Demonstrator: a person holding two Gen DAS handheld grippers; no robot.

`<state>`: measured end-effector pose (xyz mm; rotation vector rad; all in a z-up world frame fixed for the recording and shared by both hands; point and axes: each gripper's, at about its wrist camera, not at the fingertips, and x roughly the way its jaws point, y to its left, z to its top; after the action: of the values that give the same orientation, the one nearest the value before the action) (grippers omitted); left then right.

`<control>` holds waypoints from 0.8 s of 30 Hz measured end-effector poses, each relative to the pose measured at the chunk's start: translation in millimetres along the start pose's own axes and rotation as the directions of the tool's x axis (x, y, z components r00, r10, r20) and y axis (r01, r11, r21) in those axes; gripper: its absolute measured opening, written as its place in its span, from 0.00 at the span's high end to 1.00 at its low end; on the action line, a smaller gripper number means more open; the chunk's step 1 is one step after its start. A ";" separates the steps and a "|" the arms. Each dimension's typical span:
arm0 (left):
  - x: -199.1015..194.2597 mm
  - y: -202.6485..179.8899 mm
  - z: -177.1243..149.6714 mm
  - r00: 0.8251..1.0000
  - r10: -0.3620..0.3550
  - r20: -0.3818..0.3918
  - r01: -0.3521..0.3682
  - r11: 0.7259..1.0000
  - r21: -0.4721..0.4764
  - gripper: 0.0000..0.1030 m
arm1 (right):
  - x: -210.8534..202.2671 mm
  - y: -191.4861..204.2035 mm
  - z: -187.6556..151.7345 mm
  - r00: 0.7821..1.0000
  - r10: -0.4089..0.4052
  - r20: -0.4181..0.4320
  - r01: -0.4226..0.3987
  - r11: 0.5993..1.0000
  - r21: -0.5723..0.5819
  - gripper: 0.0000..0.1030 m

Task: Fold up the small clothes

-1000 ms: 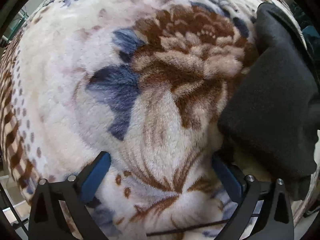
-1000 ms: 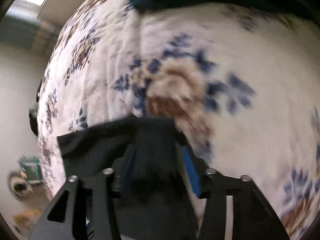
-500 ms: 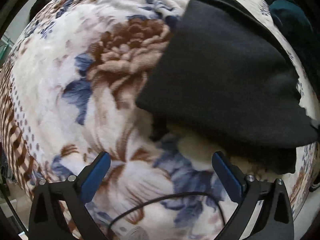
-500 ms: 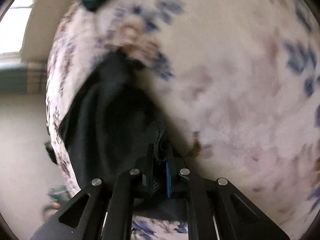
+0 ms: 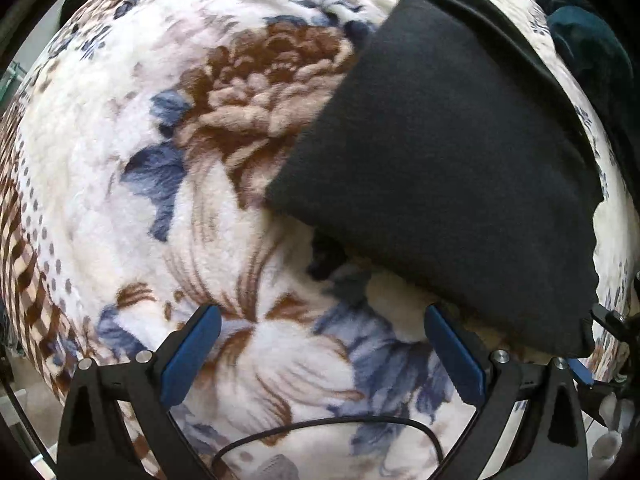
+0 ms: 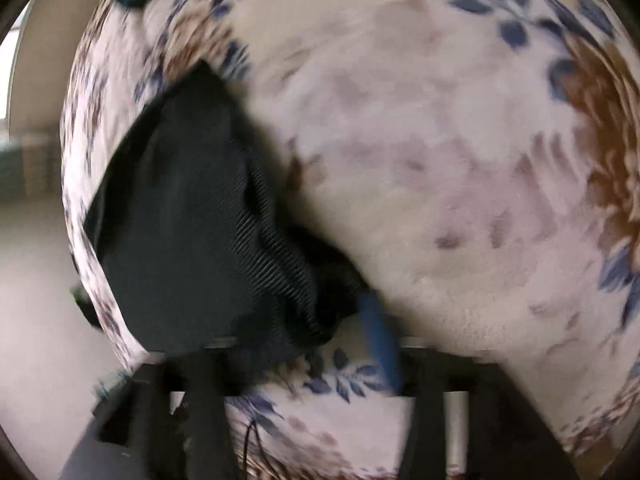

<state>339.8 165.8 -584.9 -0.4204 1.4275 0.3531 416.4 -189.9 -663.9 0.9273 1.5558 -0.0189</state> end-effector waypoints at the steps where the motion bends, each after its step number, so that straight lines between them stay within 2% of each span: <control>1: 3.2 3.0 0.8 1.000 0.006 -0.005 -0.006 1.000 -0.006 0.00 | 7.4 -0.7 0.9 0.999 0.025 -0.019 -0.025 1.000 0.018 0.28; 4: 9.4 13.6 0.0 1.000 0.008 -0.016 -0.009 1.000 -0.027 0.00 | 25.9 4.1 8.6 1.000 0.012 -0.007 -0.012 1.000 0.015 0.28; 5: 10.2 18.6 -0.7 1.000 0.007 -0.019 -0.007 0.999 -0.032 0.00 | 25.5 5.4 9.1 0.999 0.034 0.040 -0.035 0.999 0.019 0.37; 6: 9.6 21.0 -1.8 1.000 0.005 -0.020 -0.005 0.999 -0.035 0.00 | 24.2 12.0 8.5 0.994 0.061 0.090 -0.061 0.998 0.002 0.75; 7: 7.5 23.8 -3.4 1.000 0.004 -0.015 -0.005 0.999 -0.035 0.00 | 23.3 22.7 8.4 0.992 0.075 0.101 -0.073 0.997 -0.030 0.78; 9: 7.4 35.8 -6.5 1.000 0.005 -0.002 -0.005 0.999 -0.032 0.00 | 6.5 54.1 0.5 0.977 0.123 0.173 -0.097 0.984 -0.148 0.79; 11: 3.4 45.1 -7.4 1.000 -0.008 0.008 0.008 0.999 -0.037 0.00 | -16.8 88.4 -12.0 0.954 0.197 0.226 -0.123 0.945 -0.304 0.80; 13: 1.7 49.3 -7.4 1.000 -0.007 0.014 0.008 0.999 -0.043 0.00 | -33.3 104.6 -19.8 0.929 0.273 0.249 -0.159 0.904 -0.397 0.80; 16: -9.0 52.8 -3.8 1.000 -0.012 0.024 0.013 0.999 -0.053 0.00 | -34.9 86.9 -16.6 0.918 0.284 0.277 -0.157 0.901 -0.404 0.80; 18: -20.2 57.9 -8.0 0.999 -0.016 0.030 0.018 0.998 -0.054 0.00 | -19.6 62.7 -8.8 0.930 0.228 0.288 -0.106 0.917 -0.383 0.80; 19: -22.3 59.9 -9.3 0.999 -0.013 0.029 0.014 0.999 -0.052 0.00 | -4.2 45.8 -1.9 0.950 0.161 0.267 -0.058 0.932 -0.357 0.80; 20: -24.1 63.2 -7.8 1.000 -0.009 0.029 0.011 0.999 -0.049 0.00 | 9.3 37.7 7.6 0.969 0.098 0.225 -0.018 0.942 -0.336 0.79; 21: -26.6 65.6 -6.8 1.000 -0.007 0.031 0.008 0.999 -0.043 0.00 | 22.9 25.6 15.0 0.986 0.063 0.155 -0.013 0.952 -0.306 0.74; 22: -32.6 61.8 -5.2 0.999 -0.004 0.033 0.005 0.999 -0.036 0.00 | 25.6 13.1 19.3 0.989 0.086 0.117 -0.054 0.966 -0.252 0.69; 23: -36.3 63.4 -3.3 0.999 0.003 0.038 -0.002 1.000 -0.027 0.00 | 20.9 10.4 22.0 0.987 0.102 0.125 -0.072 0.972 -0.225 0.58; 24: -41.7 64.8 -0.7 0.999 0.009 0.046 -0.008 1.000 -0.022 0.00 | 9.8 11.2 23.6 0.984 0.098 0.151 -0.065 0.975 -0.212 0.57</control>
<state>303.5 222.9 -547.9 -0.4218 1.3815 0.3831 443.0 -189.1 -672.3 0.8041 1.3415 0.1224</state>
